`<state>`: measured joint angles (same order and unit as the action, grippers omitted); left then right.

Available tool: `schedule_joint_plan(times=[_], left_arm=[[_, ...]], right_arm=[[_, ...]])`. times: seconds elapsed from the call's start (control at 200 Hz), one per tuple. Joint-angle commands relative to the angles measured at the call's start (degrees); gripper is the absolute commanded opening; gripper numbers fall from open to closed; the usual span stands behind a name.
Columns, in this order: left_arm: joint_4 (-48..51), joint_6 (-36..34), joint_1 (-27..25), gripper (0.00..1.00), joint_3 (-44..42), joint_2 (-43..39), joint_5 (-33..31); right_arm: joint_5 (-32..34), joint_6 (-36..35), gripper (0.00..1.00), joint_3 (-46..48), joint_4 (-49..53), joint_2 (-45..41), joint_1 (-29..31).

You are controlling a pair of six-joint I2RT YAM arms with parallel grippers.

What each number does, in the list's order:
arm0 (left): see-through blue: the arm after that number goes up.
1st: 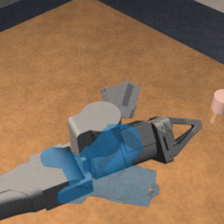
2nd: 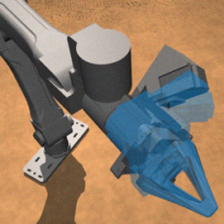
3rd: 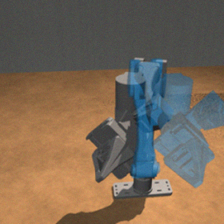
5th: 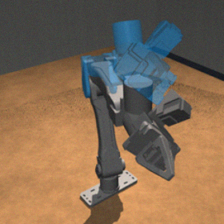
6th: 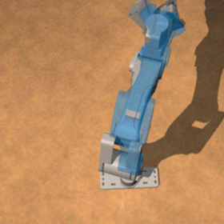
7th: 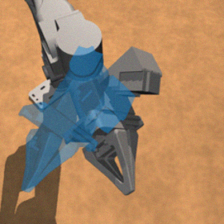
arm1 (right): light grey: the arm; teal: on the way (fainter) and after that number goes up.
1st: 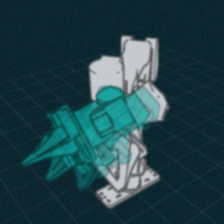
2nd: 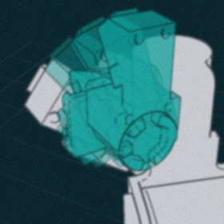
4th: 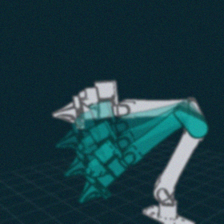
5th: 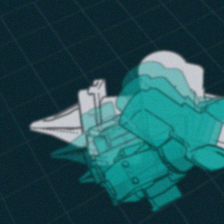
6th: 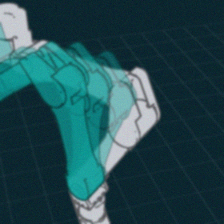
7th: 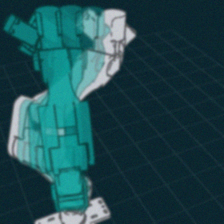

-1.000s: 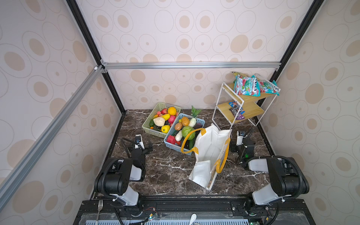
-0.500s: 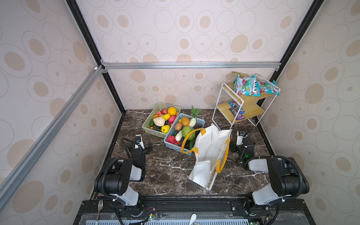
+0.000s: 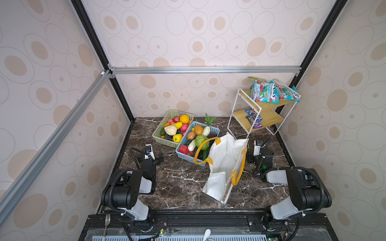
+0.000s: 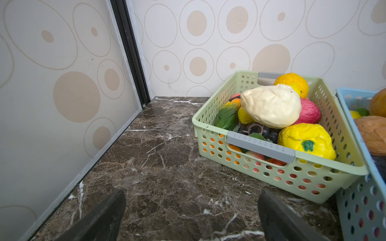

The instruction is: Place the food into the grocery bag and tie it

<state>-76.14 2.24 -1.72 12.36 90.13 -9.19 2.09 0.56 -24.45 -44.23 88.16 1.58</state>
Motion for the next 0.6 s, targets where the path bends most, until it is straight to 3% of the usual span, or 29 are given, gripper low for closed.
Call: schedule_joint_plan(times=[0.0, 0.04, 0.11, 0.3, 0.415, 0.595], left_arm=[[-1.5, 0.8, -0.1, 0.99, 0.1, -0.6, -1.8], [0.4, 1.3, 0.0, 0.99, 0.6, -1.6, -3.1], [4.8, 1.1, 0.0, 0.99, 2.0, -3.7, -3.3], [13.7, 1.2, 0.0, 0.99, 5.3, -7.9, -4.5], [20.9, 3.0, 0.0, 0.99, 8.6, -8.7, -7.0], [28.6, 4.2, -0.1, 0.99, 13.2, -10.7, -2.3]], right_arm=[[0.0, -0.7, 1.00, 0.8, -2.3, -0.4, -0.1], [1.1, -0.3, 1.00, 0.3, -1.8, -1.1, -0.1], [2.5, 0.2, 1.00, -3.0, 9.6, -5.1, -0.1], [6.9, 2.7, 1.00, -8.4, 24.7, -13.8, -0.1], [7.5, 5.2, 1.00, -14.6, 39.5, -16.5, -0.1], [9.6, 10.3, 0.98, -22.6, 56.7, -19.6, -0.1]])
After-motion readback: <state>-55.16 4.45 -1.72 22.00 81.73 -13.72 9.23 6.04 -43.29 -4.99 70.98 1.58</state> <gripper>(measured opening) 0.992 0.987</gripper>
